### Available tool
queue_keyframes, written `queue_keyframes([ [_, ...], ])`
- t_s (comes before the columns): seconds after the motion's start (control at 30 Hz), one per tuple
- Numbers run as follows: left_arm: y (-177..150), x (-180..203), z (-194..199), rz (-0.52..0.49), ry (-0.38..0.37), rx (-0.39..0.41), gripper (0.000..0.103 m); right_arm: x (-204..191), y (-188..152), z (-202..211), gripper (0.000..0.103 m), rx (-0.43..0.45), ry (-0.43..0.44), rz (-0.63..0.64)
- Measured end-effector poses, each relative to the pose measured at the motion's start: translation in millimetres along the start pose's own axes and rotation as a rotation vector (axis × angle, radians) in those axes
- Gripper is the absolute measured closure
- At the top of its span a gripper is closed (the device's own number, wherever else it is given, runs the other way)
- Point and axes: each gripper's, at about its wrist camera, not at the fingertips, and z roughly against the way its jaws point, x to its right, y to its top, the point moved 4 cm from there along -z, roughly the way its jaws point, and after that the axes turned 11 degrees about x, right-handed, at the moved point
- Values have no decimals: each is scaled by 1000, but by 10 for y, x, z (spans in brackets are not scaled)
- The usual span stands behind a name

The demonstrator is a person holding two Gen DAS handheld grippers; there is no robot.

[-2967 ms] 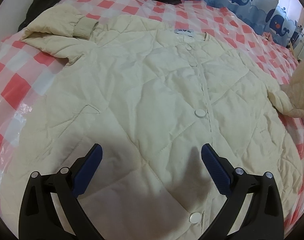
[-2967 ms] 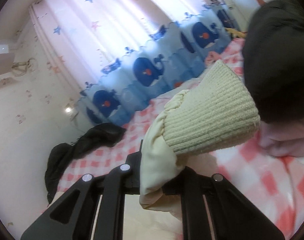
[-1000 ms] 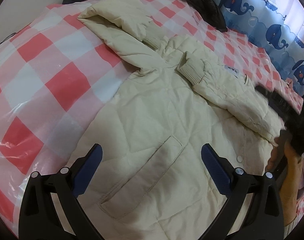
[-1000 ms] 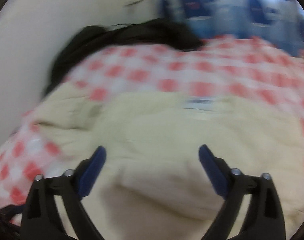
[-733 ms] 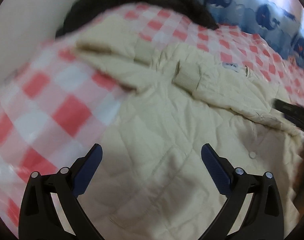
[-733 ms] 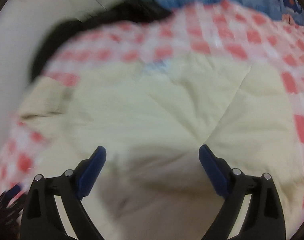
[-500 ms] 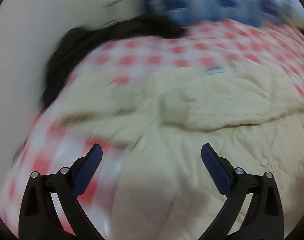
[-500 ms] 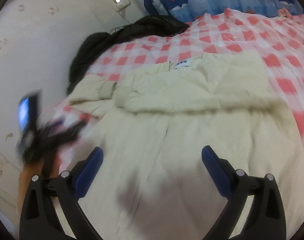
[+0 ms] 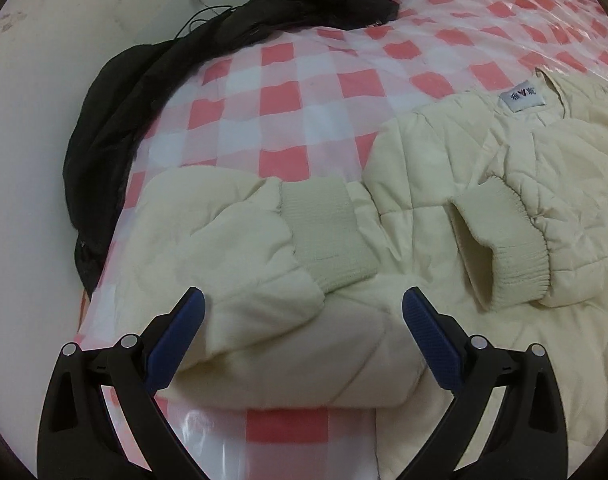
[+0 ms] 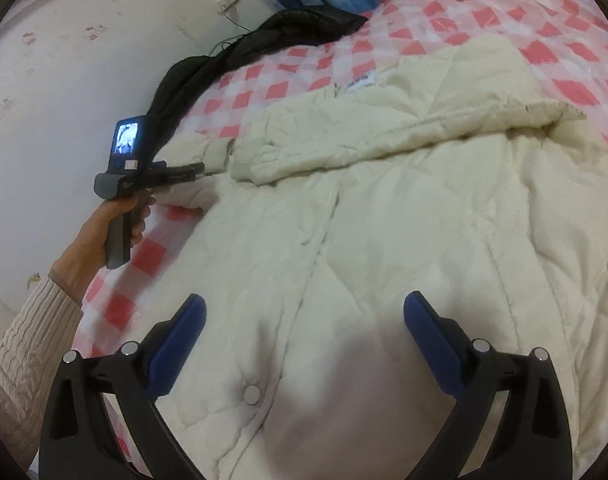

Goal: Fold large clothes
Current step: 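Move the left gripper to the ribbed cuff of the other sleeve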

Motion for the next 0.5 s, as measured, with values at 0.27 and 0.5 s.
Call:
queue_keyframes([
  [0.27,9,120,-268,-132,-35,-62,8,59,-56,-23,8,-18,-9,-10],
  [0.5,-74,113,-564,-163,22,-151,8,74,-61,-55,8,-25,-11,-16],
])
